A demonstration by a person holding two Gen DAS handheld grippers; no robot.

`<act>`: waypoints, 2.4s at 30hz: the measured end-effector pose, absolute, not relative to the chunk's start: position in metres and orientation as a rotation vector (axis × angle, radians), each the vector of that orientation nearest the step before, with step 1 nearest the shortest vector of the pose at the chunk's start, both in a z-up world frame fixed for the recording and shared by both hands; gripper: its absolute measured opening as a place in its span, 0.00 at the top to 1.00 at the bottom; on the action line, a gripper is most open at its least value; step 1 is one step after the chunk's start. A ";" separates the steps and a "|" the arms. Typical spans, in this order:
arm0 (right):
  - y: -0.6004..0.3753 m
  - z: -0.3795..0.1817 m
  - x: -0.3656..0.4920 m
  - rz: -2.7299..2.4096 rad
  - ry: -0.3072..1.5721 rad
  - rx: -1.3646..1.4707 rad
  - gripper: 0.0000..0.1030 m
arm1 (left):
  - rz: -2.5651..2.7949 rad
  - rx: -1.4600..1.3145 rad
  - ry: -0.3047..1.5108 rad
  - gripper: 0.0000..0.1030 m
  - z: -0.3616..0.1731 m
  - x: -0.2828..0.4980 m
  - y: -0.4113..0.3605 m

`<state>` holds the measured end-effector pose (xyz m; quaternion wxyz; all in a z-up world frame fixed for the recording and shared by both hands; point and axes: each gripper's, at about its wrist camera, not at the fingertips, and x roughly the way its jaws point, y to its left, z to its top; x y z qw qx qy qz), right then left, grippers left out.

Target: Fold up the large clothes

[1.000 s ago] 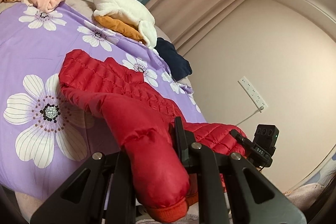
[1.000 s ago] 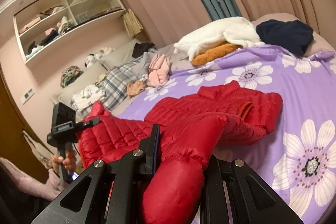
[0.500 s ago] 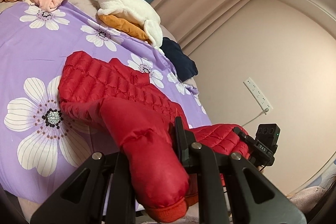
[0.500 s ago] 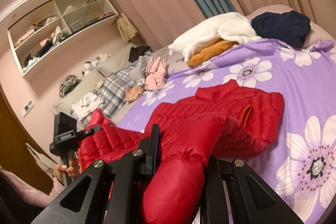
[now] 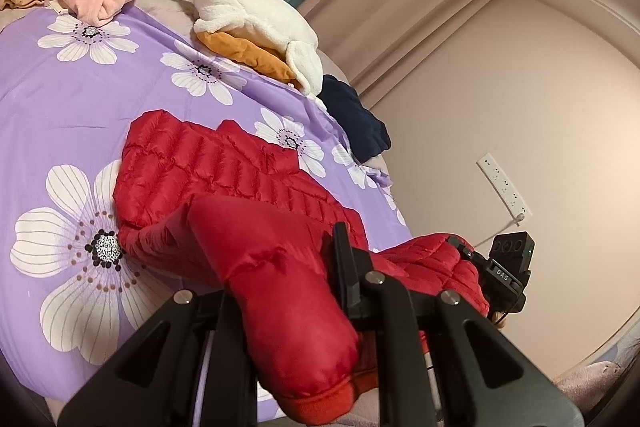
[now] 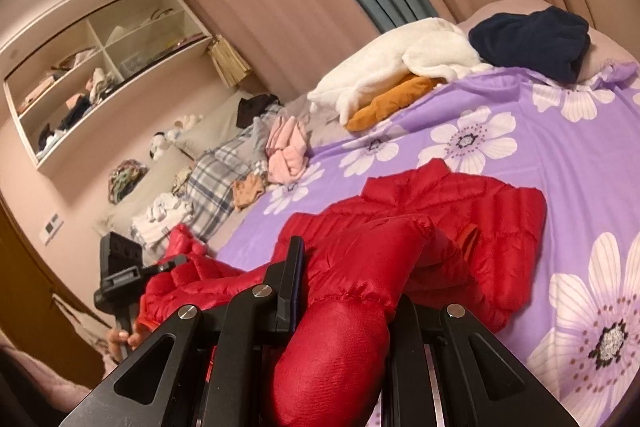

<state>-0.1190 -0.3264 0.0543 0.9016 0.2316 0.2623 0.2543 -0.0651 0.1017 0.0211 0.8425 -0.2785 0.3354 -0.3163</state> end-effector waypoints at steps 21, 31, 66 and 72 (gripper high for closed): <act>-0.334 0.042 -0.067 0.470 0.603 0.513 0.82 | -0.618 -0.578 0.759 0.86 0.007 -0.008 0.090; -0.340 0.029 -0.037 0.433 0.637 0.516 0.82 | -0.593 -0.570 0.796 0.86 -0.004 0.023 0.084; -0.359 -0.039 0.054 0.305 0.809 0.578 0.82 | -0.488 -0.563 0.918 0.85 -0.054 0.124 0.065; -0.364 -0.039 0.063 0.286 0.806 0.583 0.82 | -0.485 -0.532 0.914 0.85 -0.051 0.136 0.057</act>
